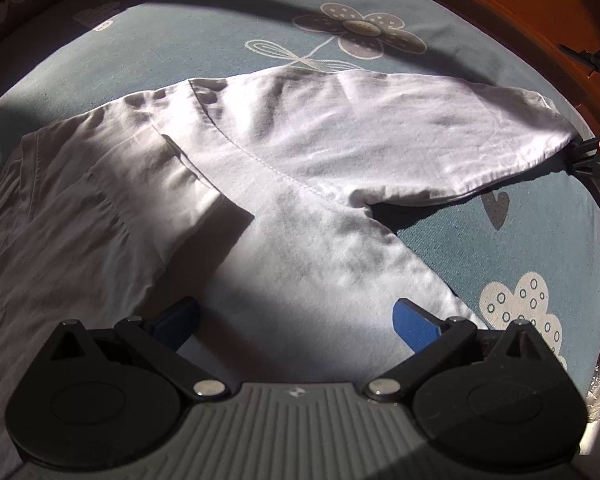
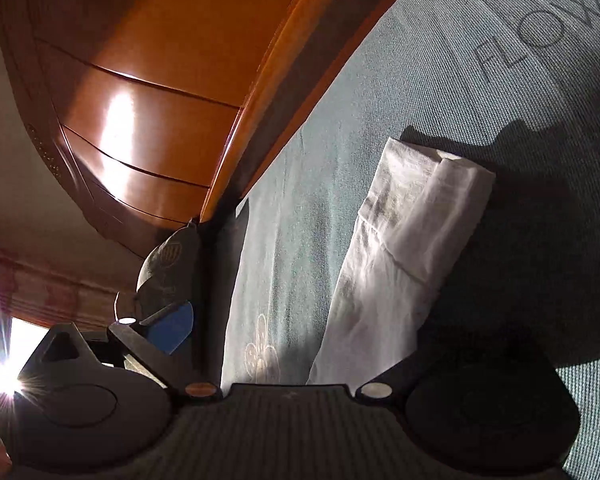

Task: Fold clothes
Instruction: 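Grasp the other sleeve with the right gripper and lift it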

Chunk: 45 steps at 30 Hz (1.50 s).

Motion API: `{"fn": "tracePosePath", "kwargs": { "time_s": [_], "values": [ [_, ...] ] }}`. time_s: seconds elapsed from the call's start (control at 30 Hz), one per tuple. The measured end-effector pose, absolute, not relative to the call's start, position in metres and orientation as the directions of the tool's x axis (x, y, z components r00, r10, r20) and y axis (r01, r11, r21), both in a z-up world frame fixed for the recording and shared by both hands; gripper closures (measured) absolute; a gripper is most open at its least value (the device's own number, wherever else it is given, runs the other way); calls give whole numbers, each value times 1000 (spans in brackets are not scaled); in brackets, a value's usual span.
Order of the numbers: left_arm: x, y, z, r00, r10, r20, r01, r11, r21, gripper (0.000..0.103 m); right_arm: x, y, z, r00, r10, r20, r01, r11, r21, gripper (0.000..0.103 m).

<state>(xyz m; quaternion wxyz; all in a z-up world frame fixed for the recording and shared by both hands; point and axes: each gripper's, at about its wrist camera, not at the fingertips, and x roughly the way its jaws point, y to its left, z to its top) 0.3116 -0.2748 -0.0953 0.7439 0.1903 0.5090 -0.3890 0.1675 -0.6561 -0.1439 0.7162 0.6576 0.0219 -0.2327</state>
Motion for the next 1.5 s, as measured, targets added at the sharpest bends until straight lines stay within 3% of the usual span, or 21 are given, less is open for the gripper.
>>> {"fn": "tracePosePath", "kwargs": {
  "time_s": [0.23, 0.63, 0.9, 1.03, 1.3, 1.5],
  "values": [
    [312, -271, -94, 165, -397, -903, 794, 596, -117, 1, 193, -670, -141, 894, -283, -347, 375, 49, 926, 0],
    [318, -244, -74, 185, -412, -892, 786, 607, -118, 1, 205, -637, -100, 960, -216, -178, 187, 23, 982, 0],
    [309, -215, -66, 168, -385, -907, 842, 535, -71, 1, 246, -599, -75, 981, -88, -176, 183, 84, 980, 0],
    [297, -203, -65, 159, -357, -920, 893, 451, -20, 1, 271, -574, -67, 975, -24, -222, 223, 133, 966, 0],
    [274, -175, -65, 162, -282, -946, 957, 278, 81, 1, 324, -523, -48, 900, 75, -429, 377, 362, 853, 0],
    [273, -153, -62, 172, -276, -946, 950, 301, 85, 1, 342, -496, -45, 841, 97, -532, 429, 477, 767, 0]
  ]
}}
